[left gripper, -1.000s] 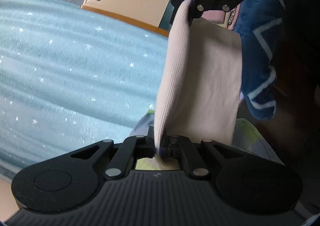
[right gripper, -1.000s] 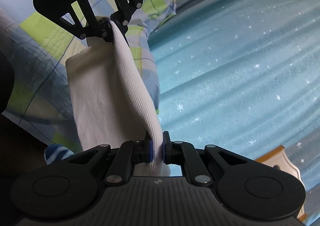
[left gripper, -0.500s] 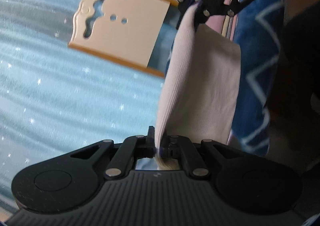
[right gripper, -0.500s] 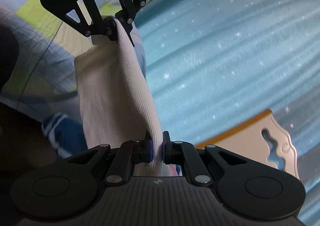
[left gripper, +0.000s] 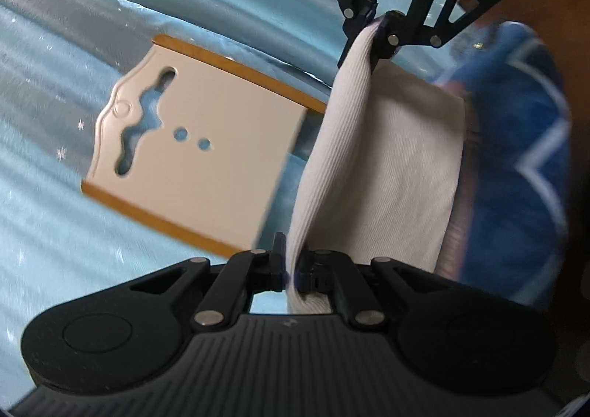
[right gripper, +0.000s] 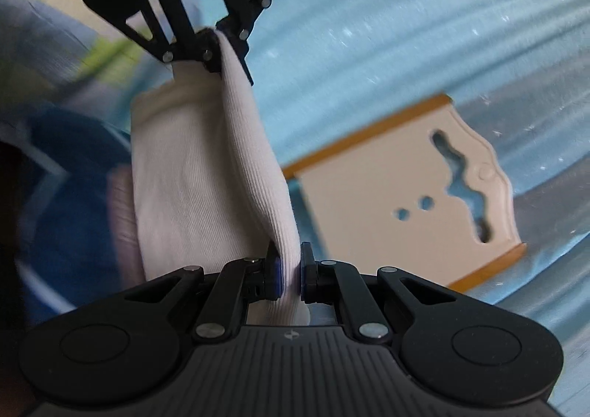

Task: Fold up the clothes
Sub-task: 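Lift the folded undershirt with both grippers and carry it toward the clothes stack, then lower the undershirt onto the folded clothes stack with both grippers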

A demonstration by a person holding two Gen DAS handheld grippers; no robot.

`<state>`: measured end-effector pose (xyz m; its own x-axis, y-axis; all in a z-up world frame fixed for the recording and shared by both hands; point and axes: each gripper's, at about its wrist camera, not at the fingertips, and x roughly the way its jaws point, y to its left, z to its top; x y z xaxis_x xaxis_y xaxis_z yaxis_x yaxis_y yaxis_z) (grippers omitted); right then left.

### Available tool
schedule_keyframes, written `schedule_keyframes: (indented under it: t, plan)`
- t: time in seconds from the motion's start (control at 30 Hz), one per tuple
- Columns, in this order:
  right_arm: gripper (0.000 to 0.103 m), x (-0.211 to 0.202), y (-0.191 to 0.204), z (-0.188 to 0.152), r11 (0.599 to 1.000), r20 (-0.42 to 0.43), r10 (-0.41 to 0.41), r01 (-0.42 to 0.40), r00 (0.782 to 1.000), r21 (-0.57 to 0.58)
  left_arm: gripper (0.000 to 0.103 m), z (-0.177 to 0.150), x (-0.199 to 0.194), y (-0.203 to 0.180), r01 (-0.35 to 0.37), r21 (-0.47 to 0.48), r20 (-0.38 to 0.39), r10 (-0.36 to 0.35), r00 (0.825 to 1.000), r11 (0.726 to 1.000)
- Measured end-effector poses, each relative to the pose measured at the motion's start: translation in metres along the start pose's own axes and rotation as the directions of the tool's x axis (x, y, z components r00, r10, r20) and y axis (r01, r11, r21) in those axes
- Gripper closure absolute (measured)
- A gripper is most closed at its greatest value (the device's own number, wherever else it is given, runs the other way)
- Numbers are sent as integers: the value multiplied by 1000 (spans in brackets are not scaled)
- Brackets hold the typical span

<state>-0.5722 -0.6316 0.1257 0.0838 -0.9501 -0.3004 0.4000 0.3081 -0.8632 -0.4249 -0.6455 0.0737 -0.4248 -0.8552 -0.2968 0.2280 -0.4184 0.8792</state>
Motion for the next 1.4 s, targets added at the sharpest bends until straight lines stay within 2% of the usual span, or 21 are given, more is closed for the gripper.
schedule_keyframes:
  t: [0.1, 0.17, 0.2, 0.27, 0.33, 0.4, 0.43, 0.53, 0.63, 0.77, 0.9, 0.97, 1.03, 1.1, 1.23, 1.4]
  plan:
    - [96, 33, -34, -12, 996, 1, -82, 82, 997, 17, 100, 17, 43, 20, -69, 13, 19, 69, 997, 998]
    - [96, 49, -36, -22, 995, 2, -92, 91, 996, 39, 100, 18, 63, 15, -81, 17, 18, 81, 997, 997]
    - [96, 57, -27, -31, 996, -9, -70, 71, 997, 52, 100, 16, 71, 7, -63, 12, 10, 63, 998, 998]
    - [96, 69, 3, -49, 998, -41, -4, 6, 999, 55, 100, 5, 86, -25, 17, 10, -15, -17, 1000, 1000]
    - [98, 82, 40, -70, 997, -77, 74, -72, 994, 25, 99, -9, 97, -69, 99, 52, -49, -96, 994, 994]
    - [97, 87, 63, -83, 992, -103, 124, -123, 987, 14, 99, -20, 103, -99, 153, 54, -75, -149, 986, 987]
    - [96, 87, 70, -89, 991, -106, 132, -131, 986, 15, 99, -23, 103, -108, 158, 42, -78, -154, 985, 987]
    - [83, 78, 80, -100, 994, -105, 112, -111, 988, 11, 98, -28, 99, -115, 118, 18, -80, -116, 990, 993]
    - [80, 67, 78, -112, 996, -107, 93, -93, 990, 4, 92, -31, 91, -110, 84, -11, -86, -84, 993, 996]
    - [80, 57, 75, -121, 997, -118, 81, -81, 990, 6, 90, -35, 82, -116, 64, 43, -83, -61, 995, 997]
    - [80, 54, 80, -119, 996, -118, 87, -91, 989, -25, 91, -34, 82, -114, 65, 27, -95, -62, 994, 998]
    - [90, 57, 81, -117, 994, -125, 101, -105, 987, -28, 96, -35, 80, -114, 70, 11, -107, -68, 992, 998]
    - [95, 64, 81, -114, 993, -138, 114, -119, 984, -29, 97, -36, 80, -116, 72, 5, -112, -71, 991, 997]
    - [97, 64, 75, -112, 993, -144, 113, -115, 983, -5, 97, -34, 81, -113, 69, -5, -113, -69, 991, 998]
    - [97, 42, 65, -105, 998, -119, 59, -57, 991, 21, 98, -26, 68, -102, 39, -15, -83, -40, 996, 999]
    - [97, 48, 92, -114, 994, -166, 109, -112, 980, -11, 98, -35, 73, -126, 93, 25, -108, -89, 990, 995]
